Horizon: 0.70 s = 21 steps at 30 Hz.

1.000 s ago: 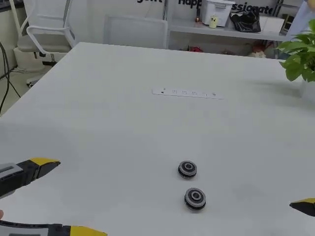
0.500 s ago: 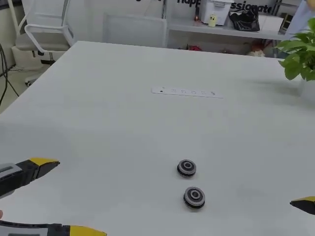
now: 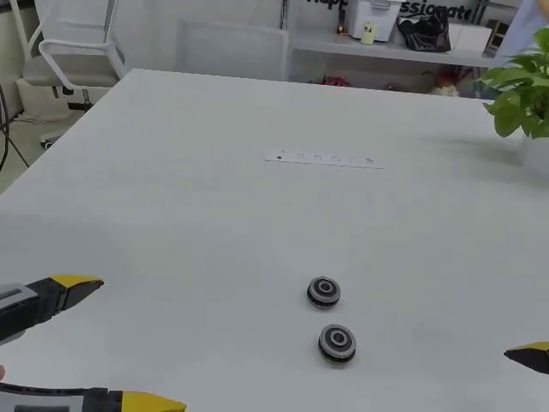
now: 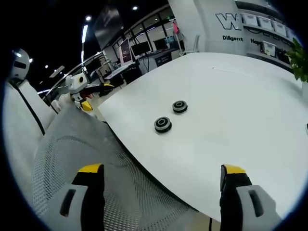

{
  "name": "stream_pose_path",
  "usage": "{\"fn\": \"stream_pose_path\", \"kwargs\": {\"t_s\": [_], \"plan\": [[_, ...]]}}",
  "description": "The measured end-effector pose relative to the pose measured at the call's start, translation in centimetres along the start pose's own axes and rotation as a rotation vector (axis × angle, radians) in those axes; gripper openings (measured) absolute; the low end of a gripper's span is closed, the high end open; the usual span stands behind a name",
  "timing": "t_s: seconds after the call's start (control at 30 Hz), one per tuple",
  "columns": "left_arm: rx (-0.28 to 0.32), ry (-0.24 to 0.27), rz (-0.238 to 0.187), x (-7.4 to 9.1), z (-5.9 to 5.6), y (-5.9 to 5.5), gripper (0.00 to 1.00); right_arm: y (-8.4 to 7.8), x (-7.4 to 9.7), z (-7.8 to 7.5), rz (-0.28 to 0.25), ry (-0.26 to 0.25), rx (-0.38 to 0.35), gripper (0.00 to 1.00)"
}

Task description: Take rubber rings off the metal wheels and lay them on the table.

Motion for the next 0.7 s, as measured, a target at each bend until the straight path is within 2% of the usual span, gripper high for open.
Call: {"fn": "stream_pose_path", "kwargs": {"t_s": [0.7], "plan": [[0.005,0.006,0.006,0.00,-0.12,-0.07,1.00,-0.08,-0.05,0.08,0.003,0.008,0.011,0.97]]}}
Point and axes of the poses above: the centre of the closed fingertips' face, and the gripper's own axes: x roughly backward along the fingers, z roughly to its left, y roughly out of its top, the point moved 7 cm from there along x, roughly backward along the fingers, and after that the axes turned 1 degree about -x, right-handed, at the moved point
